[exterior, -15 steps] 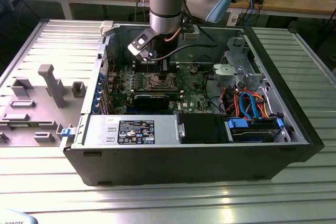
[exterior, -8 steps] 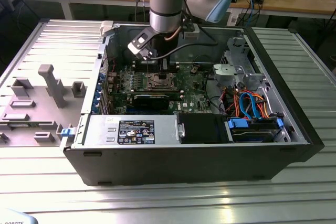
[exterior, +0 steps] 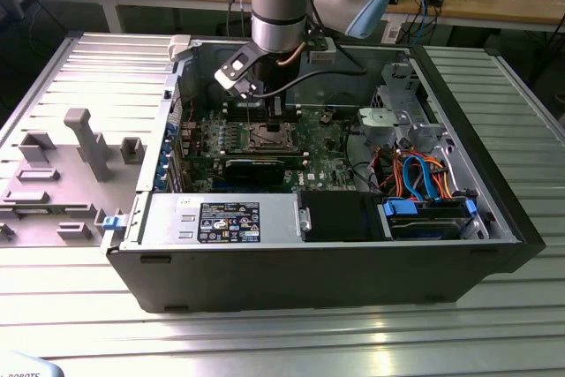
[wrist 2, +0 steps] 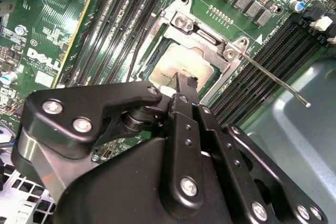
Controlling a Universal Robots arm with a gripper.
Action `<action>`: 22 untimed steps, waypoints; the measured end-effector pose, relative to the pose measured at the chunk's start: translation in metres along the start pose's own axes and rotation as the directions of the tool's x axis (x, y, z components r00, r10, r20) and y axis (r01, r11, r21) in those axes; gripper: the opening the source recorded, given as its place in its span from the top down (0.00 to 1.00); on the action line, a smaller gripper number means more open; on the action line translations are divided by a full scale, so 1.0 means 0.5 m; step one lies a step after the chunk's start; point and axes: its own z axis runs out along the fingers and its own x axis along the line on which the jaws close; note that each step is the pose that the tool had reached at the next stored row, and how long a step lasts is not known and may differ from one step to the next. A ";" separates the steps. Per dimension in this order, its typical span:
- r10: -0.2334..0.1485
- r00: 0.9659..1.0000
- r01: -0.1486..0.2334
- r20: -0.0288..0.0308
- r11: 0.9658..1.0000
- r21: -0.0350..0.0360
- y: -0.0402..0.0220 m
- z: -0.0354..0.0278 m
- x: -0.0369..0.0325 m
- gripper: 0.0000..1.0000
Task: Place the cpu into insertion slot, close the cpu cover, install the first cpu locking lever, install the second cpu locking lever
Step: 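Install the first cpu locking lever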
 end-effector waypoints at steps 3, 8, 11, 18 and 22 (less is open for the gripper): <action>0.000 1.000 0.000 0.000 1.000 0.000 0.000 -0.001 0.000 0.89; 0.000 1.000 0.000 0.000 1.000 0.000 0.000 -0.006 0.000 0.89; 0.000 1.000 0.000 0.000 1.000 0.000 0.000 -0.009 0.000 0.89; 0.000 1.000 0.000 0.000 1.000 0.000 0.000 -0.013 0.000 0.89; 0.000 1.000 0.000 0.000 1.000 0.000 0.000 -0.016 0.000 0.89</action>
